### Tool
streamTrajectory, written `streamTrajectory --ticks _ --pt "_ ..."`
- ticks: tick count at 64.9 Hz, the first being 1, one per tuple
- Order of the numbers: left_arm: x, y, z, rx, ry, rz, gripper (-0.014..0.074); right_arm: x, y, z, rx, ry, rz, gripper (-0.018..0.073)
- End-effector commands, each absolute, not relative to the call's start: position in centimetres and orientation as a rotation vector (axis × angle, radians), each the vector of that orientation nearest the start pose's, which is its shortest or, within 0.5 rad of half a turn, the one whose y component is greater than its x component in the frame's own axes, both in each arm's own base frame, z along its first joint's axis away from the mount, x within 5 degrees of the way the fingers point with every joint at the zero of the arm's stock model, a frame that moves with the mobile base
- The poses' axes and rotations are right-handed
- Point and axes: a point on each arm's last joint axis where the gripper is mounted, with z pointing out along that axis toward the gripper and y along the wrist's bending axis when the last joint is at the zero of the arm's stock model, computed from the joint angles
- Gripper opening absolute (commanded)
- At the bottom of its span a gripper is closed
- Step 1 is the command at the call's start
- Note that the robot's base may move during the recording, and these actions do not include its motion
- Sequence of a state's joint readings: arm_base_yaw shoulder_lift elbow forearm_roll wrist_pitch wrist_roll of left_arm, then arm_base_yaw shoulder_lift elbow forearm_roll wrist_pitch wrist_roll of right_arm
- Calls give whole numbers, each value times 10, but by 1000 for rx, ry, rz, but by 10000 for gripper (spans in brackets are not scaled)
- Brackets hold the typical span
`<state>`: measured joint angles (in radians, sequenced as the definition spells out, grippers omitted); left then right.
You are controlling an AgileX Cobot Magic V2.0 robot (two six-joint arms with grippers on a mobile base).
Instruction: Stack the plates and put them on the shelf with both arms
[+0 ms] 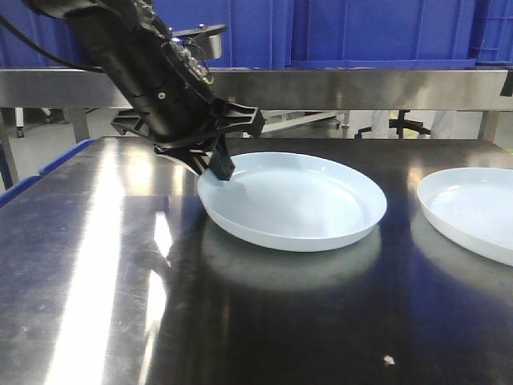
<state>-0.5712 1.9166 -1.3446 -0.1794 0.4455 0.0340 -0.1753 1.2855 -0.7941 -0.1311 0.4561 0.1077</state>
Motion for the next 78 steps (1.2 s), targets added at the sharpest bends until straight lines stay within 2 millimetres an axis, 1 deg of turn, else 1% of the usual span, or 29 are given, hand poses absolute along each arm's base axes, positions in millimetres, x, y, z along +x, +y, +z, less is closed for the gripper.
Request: streamTrajectory --ticks 1,7,11,13,19,22,25,34,40,44,46,49,52,53,54,58,64,65,71,74,75,78 --pt "350 -237 240 533 2341 -449 100 256 -52 278 205 2314 -170 498" --pt "350 -237 240 529 2341 -452 157 256 -52 278 206 2315 -170 498" --pt "350 -237 240 528 2340 -453 230 256 -52 278 206 2315 -170 498" --pt "350 -237 240 528 2340 -453 286 256 -52 278 206 2315 -170 498" --pt "350 -237 240 528 2340 -453 415 256 -52 278 206 2315 -170 498" --pt "350 -237 240 530 2343 -452 461 256 -52 278 206 2315 -170 498" --pt "349 -237 240 531 2347 -452 484 256 -52 278 206 2315 -171 498" --pt "348 -237 242 535 2353 -452 481 256 -52 278 206 2317 -171 498" --pt "346 -235 253 530 2326 -461 468 256 -52 278 206 2318 -171 498" --pt "345 -234 264 526 2298 -468 428 256 -52 278 206 2318 -171 498" --pt "344 -233 273 525 2277 -472 388 256 -52 278 206 2318 -171 498" --pt "343 -232 283 527 2249 -473 293 256 -52 278 206 2318 -171 498" --pt "340 -230 298 531 2210 -472 162 256 -52 278 206 2318 -171 498" --pt "339 -229 303 534 2194 -469 90 256 -52 278 206 2318 -171 498" --pt "338 -228 307 535 2182 -468 59 256 -52 278 206 2318 -171 498" --pt "334 -224 326 539 2120 -461 117 256 -52 278 206 2318 -171 498" --pt "326 -212 354 509 2047 -468 93 256 -52 278 206 2318 -171 498" --pt "324 -209 360 502 2032 -470 93 256 -52 278 206 2318 -171 498" --pt "316 -191 383 432 1986 -483 93 256 -52 278 209 2317 -168 498" --pt "309 -179 396 403 1954 -483 93 256 -52 278 210 2317 -165 498" --pt "308 -178 397 400 1953 -482 93 256 -52 278 211 2317 -163 498" --pt "301 -165 405 370 1923 -473 94 256 -52 278 216 2316 -158 498"
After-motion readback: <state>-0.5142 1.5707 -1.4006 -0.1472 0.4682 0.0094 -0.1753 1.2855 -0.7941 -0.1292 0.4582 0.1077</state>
